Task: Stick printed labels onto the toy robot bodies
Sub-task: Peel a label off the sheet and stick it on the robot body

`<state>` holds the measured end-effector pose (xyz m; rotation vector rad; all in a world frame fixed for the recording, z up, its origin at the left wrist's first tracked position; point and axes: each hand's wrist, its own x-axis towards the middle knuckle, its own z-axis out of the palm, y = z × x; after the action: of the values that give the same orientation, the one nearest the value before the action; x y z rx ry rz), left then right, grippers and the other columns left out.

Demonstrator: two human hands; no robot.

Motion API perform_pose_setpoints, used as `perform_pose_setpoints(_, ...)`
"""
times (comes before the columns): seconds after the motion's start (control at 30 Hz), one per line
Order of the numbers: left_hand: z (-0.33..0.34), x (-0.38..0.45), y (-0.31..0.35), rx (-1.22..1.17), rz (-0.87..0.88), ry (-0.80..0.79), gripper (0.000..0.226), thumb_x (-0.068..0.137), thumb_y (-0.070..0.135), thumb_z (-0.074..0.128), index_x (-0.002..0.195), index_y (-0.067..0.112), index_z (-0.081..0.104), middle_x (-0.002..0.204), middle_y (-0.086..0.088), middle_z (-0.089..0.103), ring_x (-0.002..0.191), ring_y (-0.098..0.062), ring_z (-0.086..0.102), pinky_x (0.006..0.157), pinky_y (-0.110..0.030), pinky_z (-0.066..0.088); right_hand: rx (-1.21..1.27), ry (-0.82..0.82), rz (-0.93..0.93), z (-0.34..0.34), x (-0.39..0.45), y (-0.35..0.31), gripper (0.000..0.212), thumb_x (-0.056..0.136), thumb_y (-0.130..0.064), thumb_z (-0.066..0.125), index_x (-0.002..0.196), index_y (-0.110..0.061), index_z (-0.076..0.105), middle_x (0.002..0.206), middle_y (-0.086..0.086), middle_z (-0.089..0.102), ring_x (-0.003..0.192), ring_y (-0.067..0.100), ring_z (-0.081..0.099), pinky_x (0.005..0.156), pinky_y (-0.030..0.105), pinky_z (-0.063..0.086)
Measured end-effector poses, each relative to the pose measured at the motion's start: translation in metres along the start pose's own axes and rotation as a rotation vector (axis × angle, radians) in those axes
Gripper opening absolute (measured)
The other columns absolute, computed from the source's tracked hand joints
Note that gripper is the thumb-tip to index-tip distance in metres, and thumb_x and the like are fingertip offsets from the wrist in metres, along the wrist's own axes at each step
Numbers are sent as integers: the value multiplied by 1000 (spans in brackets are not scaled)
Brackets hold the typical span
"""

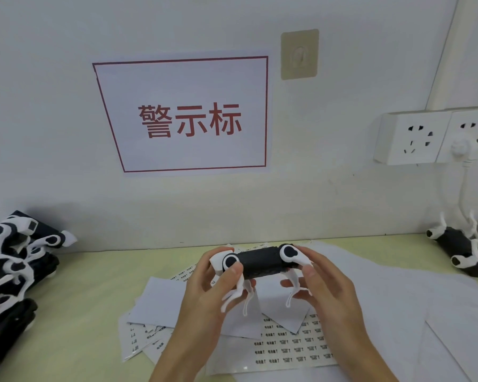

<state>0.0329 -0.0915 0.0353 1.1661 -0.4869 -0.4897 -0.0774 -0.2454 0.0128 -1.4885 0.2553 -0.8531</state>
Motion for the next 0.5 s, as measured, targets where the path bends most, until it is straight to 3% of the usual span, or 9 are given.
perform_pose_setpoints(0.17,-1,2,0,26,-11,-3,42,75,30,79,111,12,68,113,-23,66,91,-34,73,77,-35,60,42,22,4,-1,0,-1,40,86,-56,62,118,-34,69,113,3,74,91,31,73,73,33,58)
perform_pose_setpoints(0.23,-5,2,0,84,-6,-47,49,70,32,83,113,17,67,111,-18,68,95,-35,72,82,-36,59,75,15,16,-3,0,1,33,89,-41,59,119,-31,69,116,4,73,97,30,72,81,40,56)
perform_pose_setpoints(0.3,-11,1,1,183,-2,-96,56,64,34,84,115,24,63,108,-10,68,92,-26,70,83,-34,55,97,-5,40,-5,-1,3,33,87,-26,55,117,-30,69,118,4,72,105,28,70,88,46,52)
perform_pose_setpoints(0.4,-18,1,5,321,19,-150,61,64,27,86,117,26,57,105,-9,66,87,-19,65,78,-26,52,30,-22,59,-6,-2,3,40,85,-10,55,114,-32,69,119,-3,72,116,16,64,94,40,48)
perform_pose_setpoints(0.5,-25,0,9,382,68,-91,60,62,22,87,112,24,55,97,-2,67,79,-18,65,71,-26,54,-113,65,50,-10,-1,3,47,90,7,50,111,-30,70,110,-8,74,112,5,65,92,31,45)
